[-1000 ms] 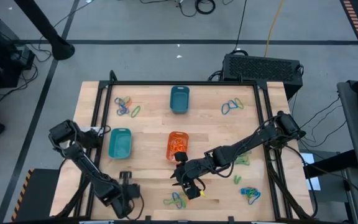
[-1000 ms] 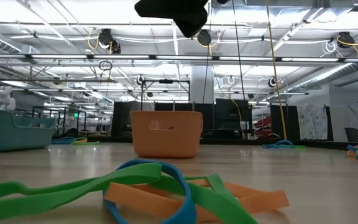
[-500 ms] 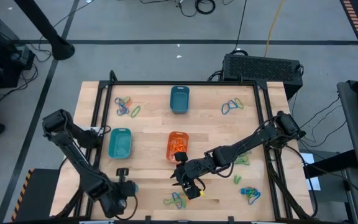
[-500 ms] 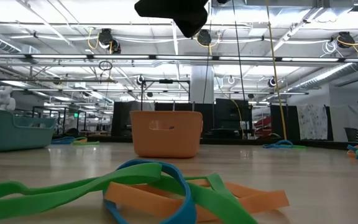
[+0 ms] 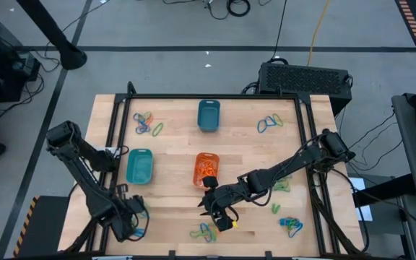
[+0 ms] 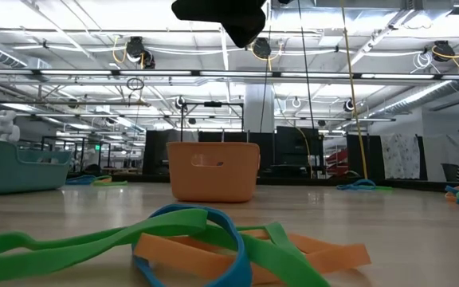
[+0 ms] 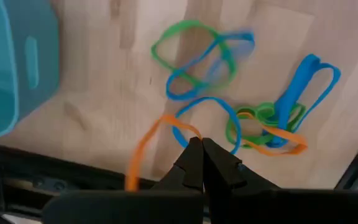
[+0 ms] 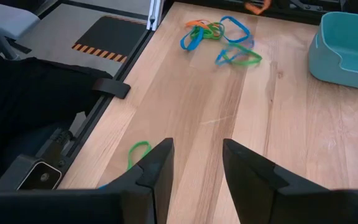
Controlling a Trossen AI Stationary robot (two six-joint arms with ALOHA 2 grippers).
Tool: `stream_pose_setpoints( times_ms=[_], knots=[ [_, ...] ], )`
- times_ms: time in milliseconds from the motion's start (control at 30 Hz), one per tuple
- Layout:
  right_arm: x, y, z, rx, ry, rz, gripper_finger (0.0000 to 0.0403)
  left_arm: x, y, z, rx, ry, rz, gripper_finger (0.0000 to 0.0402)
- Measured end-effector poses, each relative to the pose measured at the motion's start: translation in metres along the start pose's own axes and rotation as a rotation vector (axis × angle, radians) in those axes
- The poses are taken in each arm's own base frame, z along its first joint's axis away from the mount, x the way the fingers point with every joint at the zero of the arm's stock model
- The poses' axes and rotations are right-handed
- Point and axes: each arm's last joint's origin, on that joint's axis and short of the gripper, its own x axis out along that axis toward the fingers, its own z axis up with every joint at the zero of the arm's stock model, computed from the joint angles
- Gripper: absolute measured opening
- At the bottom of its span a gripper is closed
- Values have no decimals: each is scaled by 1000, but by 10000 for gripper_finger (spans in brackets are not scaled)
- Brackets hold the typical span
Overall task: Sort rubber bands into baskets
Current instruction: Put the orange rubber band into the orange bin
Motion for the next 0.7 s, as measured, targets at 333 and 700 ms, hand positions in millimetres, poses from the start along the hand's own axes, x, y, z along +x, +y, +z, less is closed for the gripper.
stream_pose_setpoints(
  times_ms=[333, 700],
  knots=[
    [0, 0, 1, -8, -9, 0, 130, -3, -5, 6, 129, -109, -48, 0],
    [11, -1, 9, -93, -154, 2, 130, -31, -33, 33, 495, -834, -61, 0]
  ],
)
